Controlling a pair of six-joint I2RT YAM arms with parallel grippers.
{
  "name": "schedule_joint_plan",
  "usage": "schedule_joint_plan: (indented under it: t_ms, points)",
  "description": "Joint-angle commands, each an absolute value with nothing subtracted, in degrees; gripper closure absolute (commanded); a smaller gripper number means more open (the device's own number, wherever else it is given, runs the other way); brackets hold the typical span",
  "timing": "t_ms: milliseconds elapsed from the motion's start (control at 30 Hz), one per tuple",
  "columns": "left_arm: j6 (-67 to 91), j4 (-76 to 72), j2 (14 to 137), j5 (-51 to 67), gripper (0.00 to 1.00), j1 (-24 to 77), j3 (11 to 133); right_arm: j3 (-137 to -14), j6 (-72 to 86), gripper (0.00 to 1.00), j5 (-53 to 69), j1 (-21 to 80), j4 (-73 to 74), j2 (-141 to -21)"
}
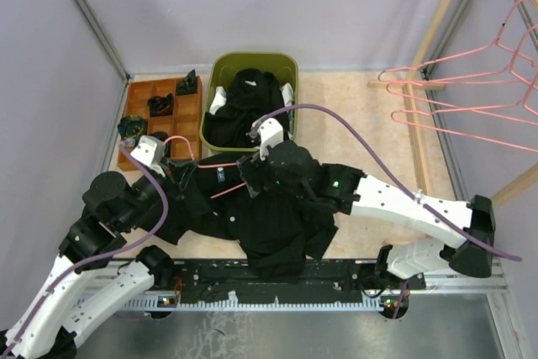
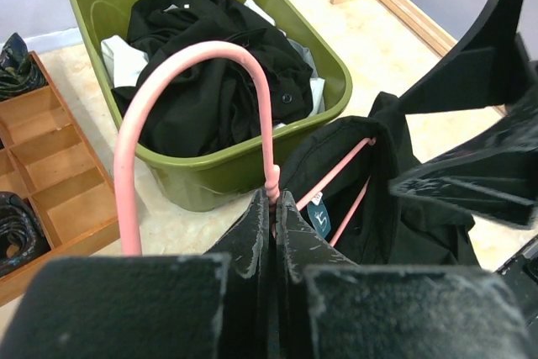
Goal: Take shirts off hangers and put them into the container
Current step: Remove the shirt from the hanger.
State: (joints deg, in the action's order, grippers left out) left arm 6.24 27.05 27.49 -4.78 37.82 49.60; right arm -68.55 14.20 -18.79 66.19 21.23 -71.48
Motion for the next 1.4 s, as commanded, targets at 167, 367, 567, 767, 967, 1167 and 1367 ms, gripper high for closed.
schedule_joint_plan:
  t_ms: [167, 367, 567, 767, 967, 1167, 1367]
  points:
    - [6.22, 25.26, 26.66, -5.44, 1.0, 37.62, 50.93, -69.04, 15.35, 0.67, -43.02, 68.97, 19.35, -74.35]
    - [2.73, 28.31, 26.12, -1.73, 1.0, 37.62, 51.77, -69.09, 14.95, 0.79, -35.17, 61.97, 23.96, -70.68]
    - [0.25, 28.14, 25.92, 4.63, 1.0, 37.63, 52.55, -69.02, 12.22, 0.78, -36.4, 56.99, 29.11, -70.43]
    - [-0.09, 27.45, 26.47, 8.26, 1.0, 37.62, 53.59, -67.49, 6.38, 0.78, -46.78, 56.34, 29.2, -69.9]
    - [0.88, 26.9, 26.86, 4.98, 1.0, 37.62, 53.89, -67.02, 6.42, 0.63, -26.83, 56.34, 26.31, -65.95]
    - [1.67, 26.06, 26.85, 4.79, 1.0, 37.66, 53.5, -63.45, 16.09, 0.38, -13.4, 56.38, 22.72, -62.46]
    - [1.05, 25.66, 26.78, 5.92, 1.0, 37.61, 53.17, -64.17, 9.15, 0.28, -10.46, 56.36, 23.29, -59.71]
